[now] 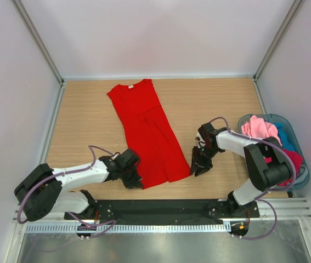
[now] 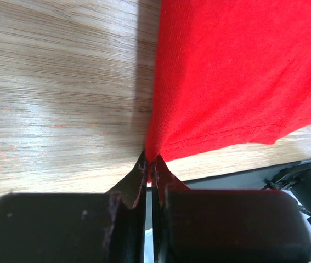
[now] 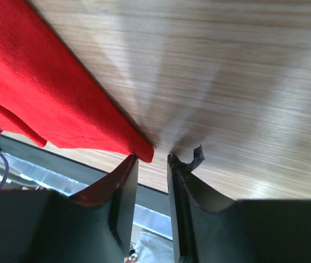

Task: Fold and stack the t-shirts
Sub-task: Fold the tshirt

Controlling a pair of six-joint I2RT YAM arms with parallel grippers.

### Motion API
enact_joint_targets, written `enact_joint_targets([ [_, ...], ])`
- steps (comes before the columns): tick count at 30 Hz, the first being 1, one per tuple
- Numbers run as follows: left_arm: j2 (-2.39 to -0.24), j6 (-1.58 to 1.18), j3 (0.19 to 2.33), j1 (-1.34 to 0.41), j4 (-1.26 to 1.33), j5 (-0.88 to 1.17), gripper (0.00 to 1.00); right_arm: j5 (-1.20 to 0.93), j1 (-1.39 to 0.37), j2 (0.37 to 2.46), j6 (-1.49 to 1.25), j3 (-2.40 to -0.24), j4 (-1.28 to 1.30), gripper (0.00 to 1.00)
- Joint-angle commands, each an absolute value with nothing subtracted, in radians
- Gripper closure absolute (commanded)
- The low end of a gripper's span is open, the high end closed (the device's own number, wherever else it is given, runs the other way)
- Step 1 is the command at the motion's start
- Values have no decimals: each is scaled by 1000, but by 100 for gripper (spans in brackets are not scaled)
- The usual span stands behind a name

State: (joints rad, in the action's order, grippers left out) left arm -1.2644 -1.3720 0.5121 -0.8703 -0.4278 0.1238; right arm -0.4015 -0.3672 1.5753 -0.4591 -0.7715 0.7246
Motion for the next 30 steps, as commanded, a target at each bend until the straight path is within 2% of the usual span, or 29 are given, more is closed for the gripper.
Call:
enact_joint_targets([
  [1,-1244,-1351,543,-874,-451,92,100,-429,-374,1559,-477,-746,672,66],
  [4,-1241,-1348,555,-874,-453,89,100,-439,-374,1560,-485,-747,661,72],
  [7,-1247,-1342,572,-876,-454,87,99,-456,-373,1557,-495,-762,661,85],
  [8,-1253,-1341,577,-876,-454,90,99,-450,-374,1546,-500,-765,664,94],
  [9,-1255,-1339,581,-876,-454,91,100,-440,-373,1539,-503,-776,672,99],
  [22,-1220,-1364,615,-888,-523,91,99,-344,-383,1352,-477,-773,825,99],
  [30,-1259,-1347,698,-853,-545,86,100,-325,-387,1411,-466,-935,879,99],
])
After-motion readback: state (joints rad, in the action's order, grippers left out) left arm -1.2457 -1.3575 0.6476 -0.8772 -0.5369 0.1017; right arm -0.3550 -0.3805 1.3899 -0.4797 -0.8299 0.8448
